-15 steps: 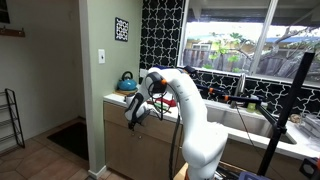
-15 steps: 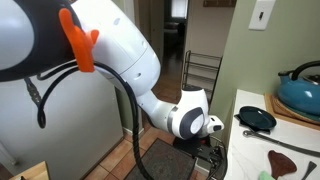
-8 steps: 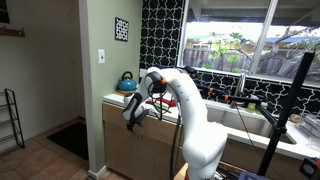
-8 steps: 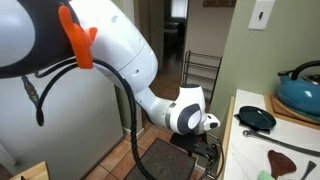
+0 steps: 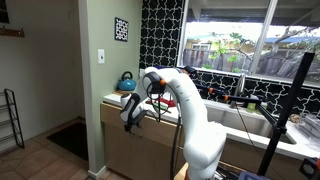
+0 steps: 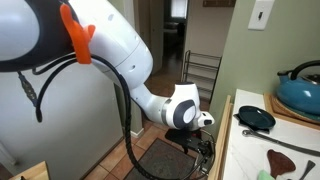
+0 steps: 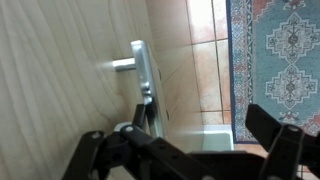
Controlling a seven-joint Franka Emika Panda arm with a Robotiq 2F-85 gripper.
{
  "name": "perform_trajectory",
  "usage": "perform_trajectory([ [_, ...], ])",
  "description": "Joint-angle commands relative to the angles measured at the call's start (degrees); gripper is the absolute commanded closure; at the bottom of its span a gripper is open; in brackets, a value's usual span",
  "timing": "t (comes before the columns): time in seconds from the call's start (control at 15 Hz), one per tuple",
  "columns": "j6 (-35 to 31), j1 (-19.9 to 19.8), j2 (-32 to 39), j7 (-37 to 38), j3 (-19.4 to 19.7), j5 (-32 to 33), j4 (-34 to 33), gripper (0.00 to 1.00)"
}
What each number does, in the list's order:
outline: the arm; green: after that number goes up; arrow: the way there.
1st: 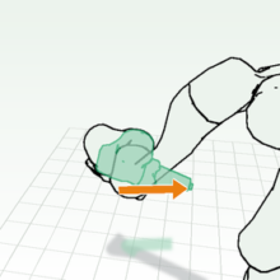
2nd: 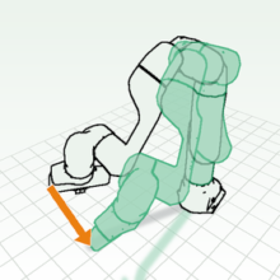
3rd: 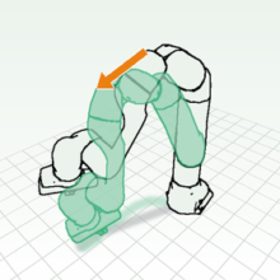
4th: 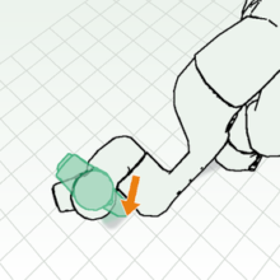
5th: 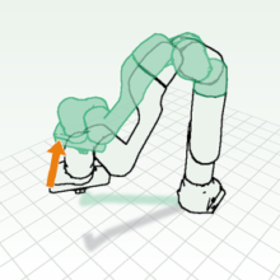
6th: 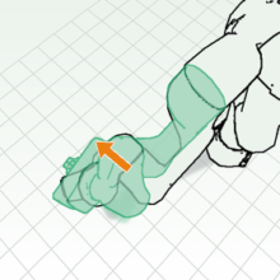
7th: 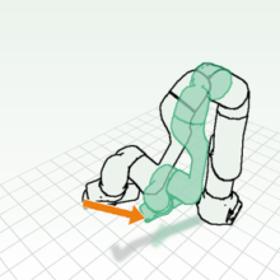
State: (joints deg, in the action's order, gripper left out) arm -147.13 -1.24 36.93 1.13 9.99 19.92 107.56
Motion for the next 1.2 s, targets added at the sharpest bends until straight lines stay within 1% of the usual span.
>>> perform_trajectory([
  [0.0, 4.0, 1.9, -0.1, 3.4, -4.7, -6.2, 2.8, 0.0],
  [0.33, 7.0, 4.0, -1.0, 5.5, -6.2, -6.5, 3.4, 0.0],
  [0.8, 6.8, 6.0, -4.4, 8.9, -8.2, -6.3, 6.0, 0.0],
  [0.93, 6.3, 6.9, -4.7, 10.9, -8.1, -5.8, 6.7, 0.0],
  [1.0, 4.7, 7.9, -4.7, 13.4, -7.2, -4.4, 7.1, 0.0],
  [1.13, 3.4, 8.8, -5.7, 15.3, -6.6, -2.9, 7.9, 0.0],
])
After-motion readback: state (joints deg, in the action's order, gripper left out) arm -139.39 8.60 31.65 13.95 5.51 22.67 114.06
